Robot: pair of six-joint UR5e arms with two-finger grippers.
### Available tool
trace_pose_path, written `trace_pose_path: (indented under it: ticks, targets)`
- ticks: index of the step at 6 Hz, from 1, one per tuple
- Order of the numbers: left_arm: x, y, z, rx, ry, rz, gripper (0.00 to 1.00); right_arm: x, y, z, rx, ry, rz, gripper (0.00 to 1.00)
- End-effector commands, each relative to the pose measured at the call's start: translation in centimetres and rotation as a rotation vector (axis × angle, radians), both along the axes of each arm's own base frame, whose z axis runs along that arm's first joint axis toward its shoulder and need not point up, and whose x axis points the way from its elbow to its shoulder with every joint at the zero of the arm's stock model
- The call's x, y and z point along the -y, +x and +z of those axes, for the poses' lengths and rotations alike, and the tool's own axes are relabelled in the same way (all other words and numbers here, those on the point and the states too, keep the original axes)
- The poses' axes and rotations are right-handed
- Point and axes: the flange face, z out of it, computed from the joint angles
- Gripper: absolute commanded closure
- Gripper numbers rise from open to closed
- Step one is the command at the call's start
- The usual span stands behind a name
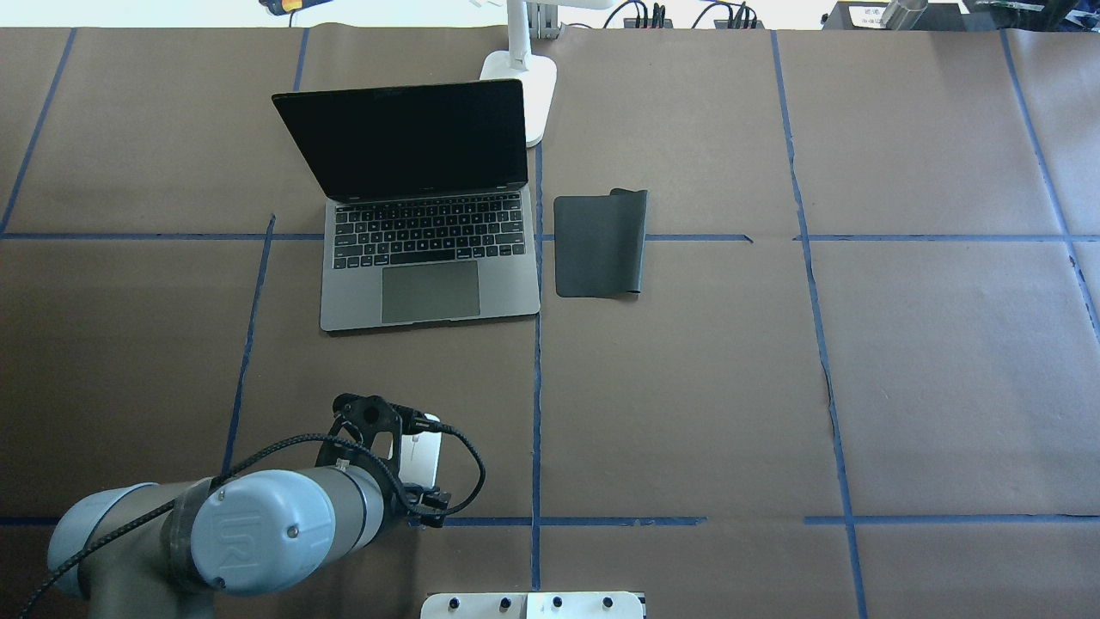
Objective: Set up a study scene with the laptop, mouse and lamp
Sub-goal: 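Carry the white mouse with the left gripper onto the mouse pad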
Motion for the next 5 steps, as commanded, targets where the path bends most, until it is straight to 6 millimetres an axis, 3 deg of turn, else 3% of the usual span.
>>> trace_pose_path:
  ticks: [1, 3, 5]
  targets:
    - [3.3, 0.3, -4.8, -0.077, 0.012, -0.058, 0.96, 0.0, 0.0, 0.0, 0.000, 0.000, -0.001, 0.00]
    - [8.1, 3.8, -7.8, -0.072, 0.016, -0.115, 0.96, 0.0, 0.0, 0.1, 0.000, -0.003, 0.001, 0.00]
    - [14.3, 6.9, -11.8, -0.069, -0.001, -0.170, 0.96, -0.1, 0.1, 0.2, -0.002, -0.004, 0.001, 0.00]
